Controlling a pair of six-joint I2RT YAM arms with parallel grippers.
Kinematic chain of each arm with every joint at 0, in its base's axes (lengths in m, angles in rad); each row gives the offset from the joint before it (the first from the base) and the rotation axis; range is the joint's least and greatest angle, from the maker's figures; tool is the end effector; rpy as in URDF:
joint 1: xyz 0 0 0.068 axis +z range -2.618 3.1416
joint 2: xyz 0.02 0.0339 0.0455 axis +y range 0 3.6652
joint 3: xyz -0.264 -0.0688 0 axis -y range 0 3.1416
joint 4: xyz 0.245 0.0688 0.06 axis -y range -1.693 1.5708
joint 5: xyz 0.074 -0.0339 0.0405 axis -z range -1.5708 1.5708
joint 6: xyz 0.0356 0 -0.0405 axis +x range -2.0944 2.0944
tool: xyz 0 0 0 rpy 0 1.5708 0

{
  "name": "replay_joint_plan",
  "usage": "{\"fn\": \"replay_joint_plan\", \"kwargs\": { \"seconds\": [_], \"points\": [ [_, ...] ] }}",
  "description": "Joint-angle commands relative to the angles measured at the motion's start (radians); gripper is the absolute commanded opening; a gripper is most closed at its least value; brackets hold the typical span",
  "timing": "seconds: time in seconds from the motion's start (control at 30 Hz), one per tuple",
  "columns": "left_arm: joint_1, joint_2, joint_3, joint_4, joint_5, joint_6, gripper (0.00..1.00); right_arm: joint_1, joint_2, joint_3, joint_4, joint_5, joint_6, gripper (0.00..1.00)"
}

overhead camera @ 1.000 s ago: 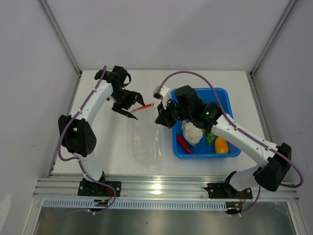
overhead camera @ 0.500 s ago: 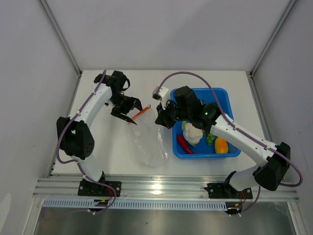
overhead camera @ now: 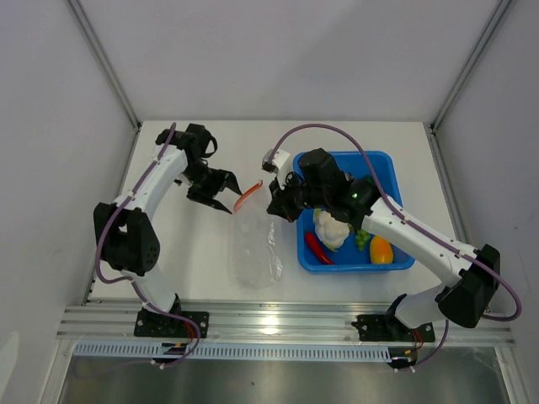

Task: Place the food in the zip-top bag and seal the zipper
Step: Pick up the zipper food storage bag at the center of the board.

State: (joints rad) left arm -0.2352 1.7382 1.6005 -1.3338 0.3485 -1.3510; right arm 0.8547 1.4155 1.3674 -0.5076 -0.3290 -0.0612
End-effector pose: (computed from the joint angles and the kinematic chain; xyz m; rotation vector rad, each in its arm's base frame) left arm 0.3138 -0.0877 0.2927 1.5275 -2.4962 0.4651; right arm 0.2002 0.2476 0.3657 -1.1519 1.8787 0.8076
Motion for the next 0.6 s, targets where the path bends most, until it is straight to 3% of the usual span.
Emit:
{"fn": "replay_joint_plan", "kwargs": {
  "seconds": [0.0, 0.4, 0.57],
  "points": [
    [-0.003, -0.062, -0.027, -0.001, 0.038, 0.015, 0.63, 0.009, -0.007, 0.035, 0.014, 0.004, -0.019, 0.00],
    [-0.010, -0.037, -0.020, 0.018, 0.044, 0.042, 0.61, 0.014, 0.000, 0.038, 0.015, 0.005, -0.020, 0.00],
    [-0.015, -0.011, -0.007, 0.004, 0.047, 0.073, 0.51, 0.015, 0.003, 0.044, 0.014, 0.010, -0.023, 0.00]
  ]
}}
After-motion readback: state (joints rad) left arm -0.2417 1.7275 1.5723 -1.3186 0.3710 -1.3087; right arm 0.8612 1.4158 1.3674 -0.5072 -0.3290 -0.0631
